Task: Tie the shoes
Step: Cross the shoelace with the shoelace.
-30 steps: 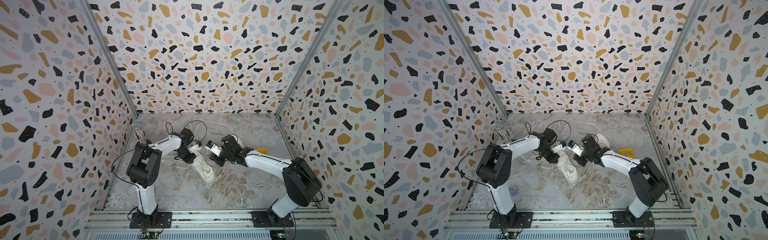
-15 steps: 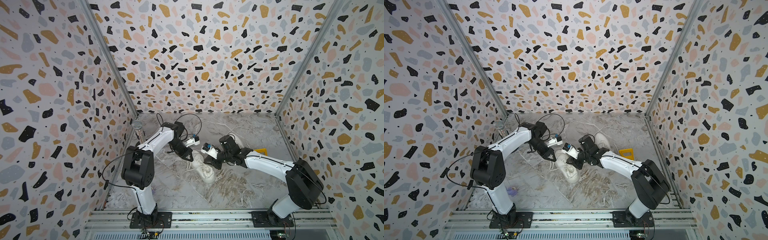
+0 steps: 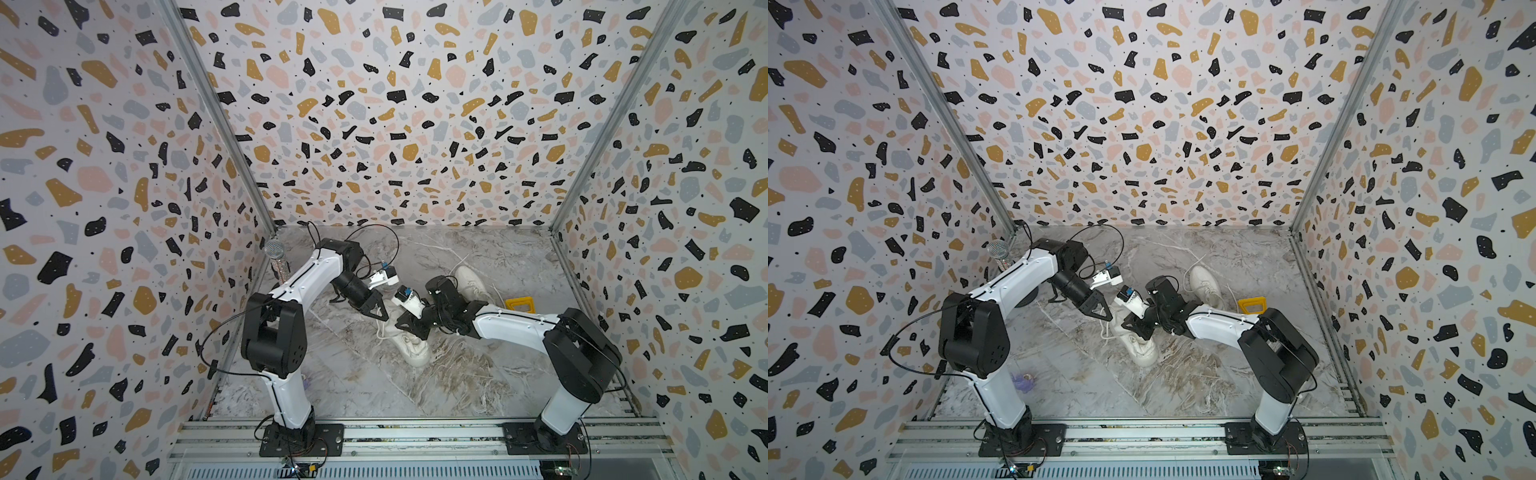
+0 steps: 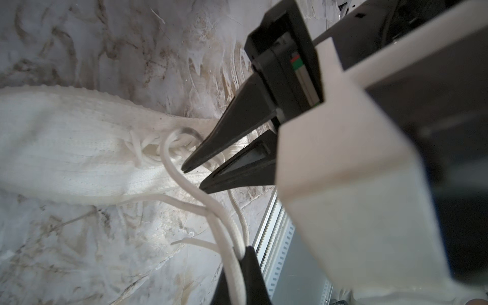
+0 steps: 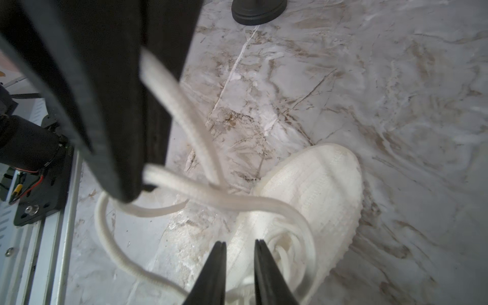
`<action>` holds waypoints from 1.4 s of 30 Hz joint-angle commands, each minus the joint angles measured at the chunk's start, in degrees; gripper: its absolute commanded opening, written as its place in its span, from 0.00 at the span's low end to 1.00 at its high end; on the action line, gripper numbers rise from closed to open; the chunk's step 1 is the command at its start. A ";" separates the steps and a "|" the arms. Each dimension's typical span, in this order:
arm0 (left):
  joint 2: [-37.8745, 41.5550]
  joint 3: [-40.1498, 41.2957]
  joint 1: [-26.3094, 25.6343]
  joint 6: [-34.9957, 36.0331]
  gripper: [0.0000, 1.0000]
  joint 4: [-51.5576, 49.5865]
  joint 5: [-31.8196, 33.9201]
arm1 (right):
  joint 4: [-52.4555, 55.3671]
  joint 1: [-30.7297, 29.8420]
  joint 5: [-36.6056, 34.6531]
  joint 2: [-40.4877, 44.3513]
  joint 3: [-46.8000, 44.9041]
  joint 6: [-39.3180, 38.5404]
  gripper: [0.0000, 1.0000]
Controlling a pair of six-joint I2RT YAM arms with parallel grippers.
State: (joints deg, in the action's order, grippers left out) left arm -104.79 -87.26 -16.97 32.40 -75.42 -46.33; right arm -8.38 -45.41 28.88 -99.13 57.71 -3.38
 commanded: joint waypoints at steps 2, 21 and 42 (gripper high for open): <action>0.21 -1.70 0.10 1.09 0.00 -1.93 -2.35 | -4.08 -0.38 -0.05 -0.79 2.84 3.40 0.30; 0.97 -1.17 0.21 -0.93 0.00 -0.02 -1.78 | -11.07 -0.47 4.05 -3.83 2.31 6.70 0.35; -0.91 4.52 2.49 -8.52 0.00 15.61 17.94 | 9.36 3.38 9.18 1.22 5.03 0.43 0.00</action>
State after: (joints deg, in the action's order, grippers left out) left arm -104.42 -83.31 -14.52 25.21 -63.86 -33.50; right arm -7.46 -42.54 36.49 -100.20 59.90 -0.10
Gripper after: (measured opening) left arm 0.049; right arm 0.044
